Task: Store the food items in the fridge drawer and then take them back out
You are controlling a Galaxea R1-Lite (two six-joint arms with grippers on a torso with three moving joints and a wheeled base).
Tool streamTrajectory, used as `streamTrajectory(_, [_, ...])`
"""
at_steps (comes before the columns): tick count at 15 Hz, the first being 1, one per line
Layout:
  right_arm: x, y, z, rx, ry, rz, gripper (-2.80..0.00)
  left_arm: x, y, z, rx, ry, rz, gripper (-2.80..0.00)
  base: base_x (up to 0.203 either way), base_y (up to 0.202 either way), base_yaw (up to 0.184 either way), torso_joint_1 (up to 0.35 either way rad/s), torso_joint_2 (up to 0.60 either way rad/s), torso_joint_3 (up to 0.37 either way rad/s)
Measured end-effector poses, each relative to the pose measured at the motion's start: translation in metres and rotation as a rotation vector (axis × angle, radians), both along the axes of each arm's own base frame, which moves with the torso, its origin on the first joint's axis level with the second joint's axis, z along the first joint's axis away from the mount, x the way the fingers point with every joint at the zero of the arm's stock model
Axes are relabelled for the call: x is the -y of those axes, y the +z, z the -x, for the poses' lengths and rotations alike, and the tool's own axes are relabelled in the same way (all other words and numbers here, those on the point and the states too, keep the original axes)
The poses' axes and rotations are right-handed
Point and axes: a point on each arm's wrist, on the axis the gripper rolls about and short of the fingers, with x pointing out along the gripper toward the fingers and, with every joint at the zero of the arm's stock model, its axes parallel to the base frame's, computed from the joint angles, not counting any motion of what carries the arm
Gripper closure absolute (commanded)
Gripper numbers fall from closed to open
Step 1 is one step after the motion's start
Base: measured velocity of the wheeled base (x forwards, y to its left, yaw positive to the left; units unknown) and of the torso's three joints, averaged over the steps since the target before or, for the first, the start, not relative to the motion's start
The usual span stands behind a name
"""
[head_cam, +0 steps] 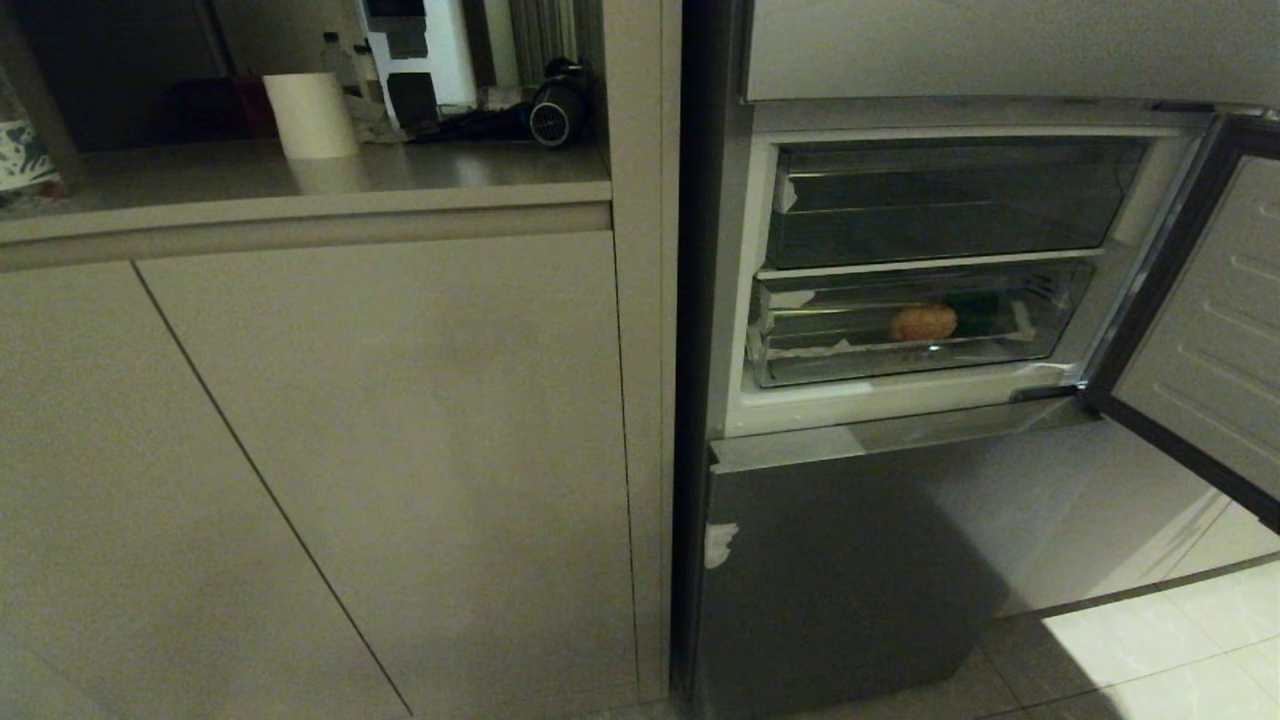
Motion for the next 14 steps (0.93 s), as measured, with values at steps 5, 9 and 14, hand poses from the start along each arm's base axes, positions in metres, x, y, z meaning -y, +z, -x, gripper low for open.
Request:
streamTrajectory(5, [0.0,0.01,0.003,0.042,0.008,0.05,0.0,0.0,0.0,0.0,0.0,0.0,0.0,0.0,0.0,0.0,0.0,0.0,0.0,0.0])
streamTrajectory(9, [-0.001,0.054,0.002,0.055,0.06,-0.01,0.0,0.0,0.0,0.0,0.0,0.0,0.0,0.0,0.0,0.0,0.0,0.0,0.0,0.0])
streamTrajectory(14, [-0.004,0.085,-0.045,-0.144,0.195,-0.066,0.0,0.0,0.0,0.0,0.0,0.0,0.0,0.0,0.0,0.0,0.0,0.0,0.0,0.0])
